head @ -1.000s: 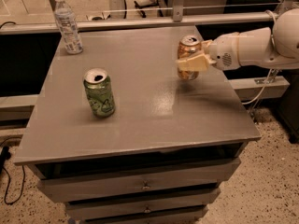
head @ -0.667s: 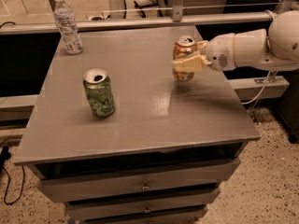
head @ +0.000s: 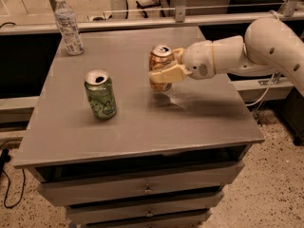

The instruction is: Move orange can near green can

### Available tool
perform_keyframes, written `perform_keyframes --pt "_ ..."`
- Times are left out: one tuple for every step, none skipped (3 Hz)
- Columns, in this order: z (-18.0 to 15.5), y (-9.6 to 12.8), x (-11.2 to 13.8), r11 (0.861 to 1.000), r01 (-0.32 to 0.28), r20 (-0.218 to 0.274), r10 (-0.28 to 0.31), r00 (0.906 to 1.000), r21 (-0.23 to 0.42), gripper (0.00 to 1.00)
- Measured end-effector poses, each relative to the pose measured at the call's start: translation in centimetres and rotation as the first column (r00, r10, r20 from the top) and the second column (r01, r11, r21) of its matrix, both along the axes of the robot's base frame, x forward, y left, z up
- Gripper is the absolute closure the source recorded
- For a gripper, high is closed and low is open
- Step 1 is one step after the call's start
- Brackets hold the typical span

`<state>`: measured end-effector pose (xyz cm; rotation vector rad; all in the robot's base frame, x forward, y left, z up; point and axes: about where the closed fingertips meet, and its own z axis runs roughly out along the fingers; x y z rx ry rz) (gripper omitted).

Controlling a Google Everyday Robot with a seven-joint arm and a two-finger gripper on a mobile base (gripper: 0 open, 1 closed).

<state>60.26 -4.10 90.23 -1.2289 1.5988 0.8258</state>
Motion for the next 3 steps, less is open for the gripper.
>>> perform_keyframes --pt "-0.5 3.5 -2.7 0.995 -0.097 -0.007 0.098 0.9952 0.02 1.0" --pt "-1.4 6.4 -4.5 0.984 -0.169 -0.015 0.17 0.9853 0.047 1.0" --pt "-2.0 8.6 -5.4 0.975 -0.215 0.0 0.215 0.9765 0.057 0.83"
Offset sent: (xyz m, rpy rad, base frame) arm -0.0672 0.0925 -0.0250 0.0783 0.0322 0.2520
